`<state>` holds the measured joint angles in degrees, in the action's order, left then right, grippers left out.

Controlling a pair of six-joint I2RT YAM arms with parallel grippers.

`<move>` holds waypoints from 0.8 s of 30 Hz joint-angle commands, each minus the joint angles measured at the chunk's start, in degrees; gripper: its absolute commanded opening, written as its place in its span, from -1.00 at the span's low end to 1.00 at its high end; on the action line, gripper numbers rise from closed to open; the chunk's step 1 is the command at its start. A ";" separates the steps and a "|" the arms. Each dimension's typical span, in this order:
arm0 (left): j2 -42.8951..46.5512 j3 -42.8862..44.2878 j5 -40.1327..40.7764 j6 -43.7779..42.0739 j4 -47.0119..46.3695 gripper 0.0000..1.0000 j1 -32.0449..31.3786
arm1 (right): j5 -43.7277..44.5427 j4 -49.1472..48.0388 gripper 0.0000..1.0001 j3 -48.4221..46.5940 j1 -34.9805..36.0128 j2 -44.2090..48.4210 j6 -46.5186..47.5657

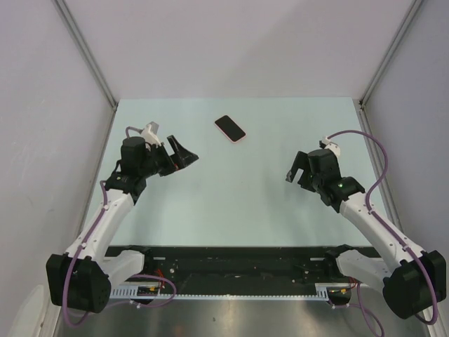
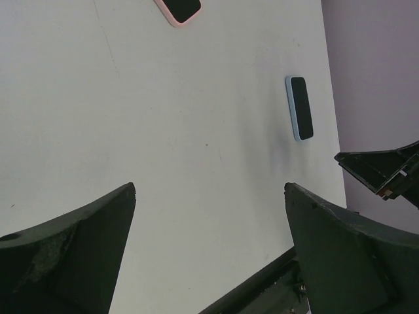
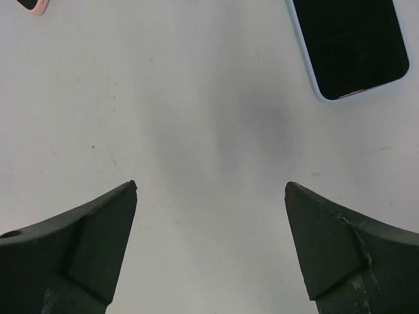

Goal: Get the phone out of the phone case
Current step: Pick up the phone at the center of the board.

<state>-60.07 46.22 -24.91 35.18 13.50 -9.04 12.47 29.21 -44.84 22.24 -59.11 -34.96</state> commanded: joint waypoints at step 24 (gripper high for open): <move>-6.63 3.44 -0.58 4.37 2.50 0.99 -0.19 | -10.54 -0.65 0.99 -12.55 -24.79 -22.43 23.61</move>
<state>-65.78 47.83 -21.43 38.61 16.84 -9.04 6.35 29.93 -53.36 -1.08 -75.50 -16.38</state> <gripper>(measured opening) 0.996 0.994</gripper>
